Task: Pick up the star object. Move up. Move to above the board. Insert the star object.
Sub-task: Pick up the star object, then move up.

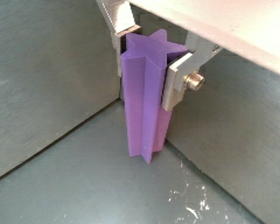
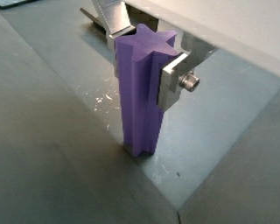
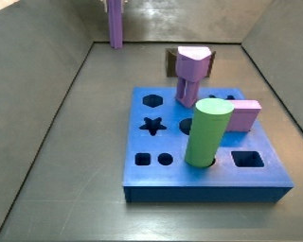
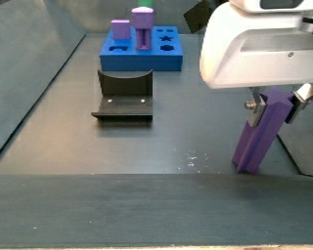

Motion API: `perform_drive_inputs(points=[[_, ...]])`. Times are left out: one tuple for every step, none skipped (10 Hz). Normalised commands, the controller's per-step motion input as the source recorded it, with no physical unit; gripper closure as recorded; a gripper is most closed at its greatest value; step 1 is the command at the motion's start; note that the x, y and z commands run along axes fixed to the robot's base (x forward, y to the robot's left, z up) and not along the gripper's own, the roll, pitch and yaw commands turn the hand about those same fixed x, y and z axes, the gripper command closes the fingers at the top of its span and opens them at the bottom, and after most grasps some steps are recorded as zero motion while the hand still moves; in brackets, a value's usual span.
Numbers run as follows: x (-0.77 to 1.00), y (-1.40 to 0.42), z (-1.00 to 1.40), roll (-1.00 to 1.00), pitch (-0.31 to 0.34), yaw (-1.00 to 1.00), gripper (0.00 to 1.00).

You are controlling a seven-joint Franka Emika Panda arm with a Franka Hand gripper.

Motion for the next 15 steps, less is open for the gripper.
perform_drive_inputs(points=[[0.00,0.00,0.00,0.00,0.000,0.00,1.00],[0.00,0.00,0.00,0.00,0.000,0.00,1.00],[0.00,0.00,0.00,0.00,0.000,0.00,1.00],[0.00,0.00,0.00,0.00,0.000,0.00,1.00],[0.00,0.00,0.00,0.00,0.000,0.00,1.00],[0.00,0.00,0.00,0.00,0.000,0.00,1.00],[0.00,0.00,0.00,0.00,0.000,0.00,1.00],[0.00,0.00,0.83,0.00,0.000,0.00,1.00],[-0.09,-0.06,0.75,-0.03,0.043,0.03,1.00],[-0.10,-0.05,0.69,-0.01,0.046,0.02,1.00],[-0.07,-0.03,0.59,0.03,0.054,0.02,1.00],[-0.05,-0.02,0.51,0.06,0.063,0.01,1.00],[-0.04,-0.02,0.43,0.07,0.073,0.01,1.00],[-0.04,-0.01,0.35,0.08,0.079,0.02,1.00],[-0.03,-0.01,0.25,0.08,0.083,0.02,1.00]])
